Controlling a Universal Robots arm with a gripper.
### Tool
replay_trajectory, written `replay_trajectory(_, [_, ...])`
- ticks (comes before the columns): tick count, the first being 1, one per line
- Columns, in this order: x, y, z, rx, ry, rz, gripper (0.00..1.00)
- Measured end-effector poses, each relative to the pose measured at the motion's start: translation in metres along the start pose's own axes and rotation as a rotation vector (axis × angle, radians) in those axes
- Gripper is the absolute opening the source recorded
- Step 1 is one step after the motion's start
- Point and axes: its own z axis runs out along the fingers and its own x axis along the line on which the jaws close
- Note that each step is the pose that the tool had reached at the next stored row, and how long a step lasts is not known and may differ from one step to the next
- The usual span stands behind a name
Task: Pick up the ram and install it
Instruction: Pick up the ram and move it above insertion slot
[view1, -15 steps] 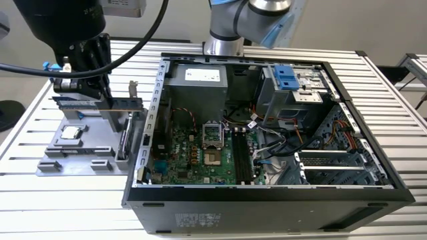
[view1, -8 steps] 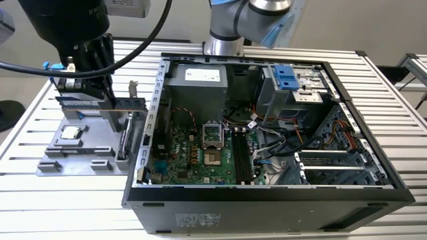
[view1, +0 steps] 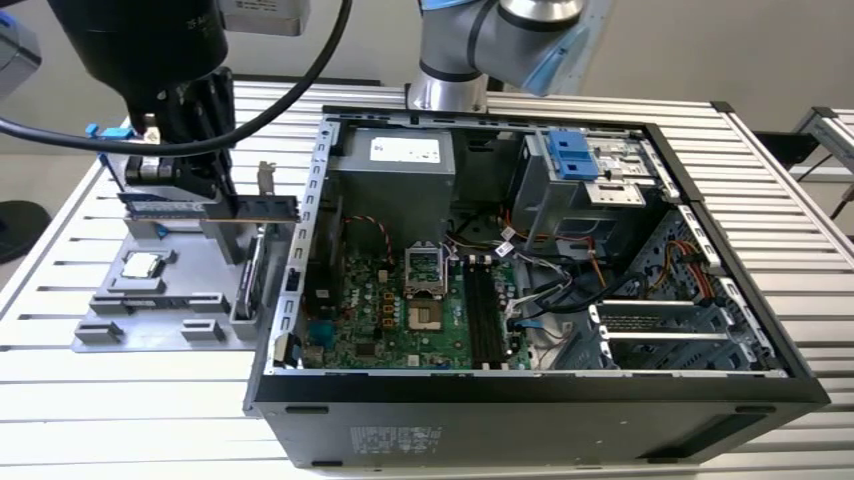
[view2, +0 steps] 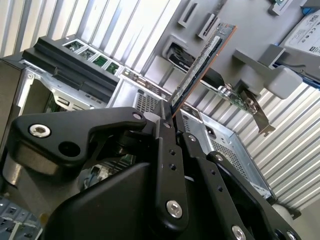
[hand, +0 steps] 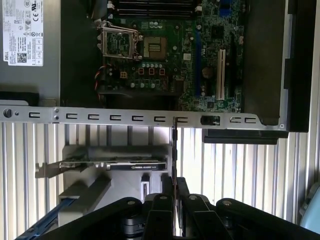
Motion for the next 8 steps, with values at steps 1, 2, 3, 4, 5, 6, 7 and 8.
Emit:
replay_trajectory(1, [0.0, 0.0007, 0.0, 0.0001, -0.0001, 0.0, 0.0])
replay_trajectory(2, [0.0, 0.0014, 0.0, 0.0, 0.0, 0.0, 0.0])
replay_trajectory(3, [0.0, 0.0021, 0.0001, 0.0, 0.0, 0.0, 0.0])
replay_trajectory(4, [0.0, 0.0028, 0.0, 0.0001, -0.0001, 0.0, 0.0])
replay_trajectory(5, [0.0, 0.0035, 0.0001, 0.0, 0.0, 0.0, 0.0])
replay_trajectory(6, [0.0, 0.0042, 0.0001, 0.0, 0.0, 0.0, 0.0])
replay_trajectory(7, [0.0, 0.0049, 0.0001, 0.0, 0.0, 0.0, 0.0])
replay_trajectory(8, [0.0, 0.0055, 0.0002, 0.0, 0.0001, 0.0, 0.0])
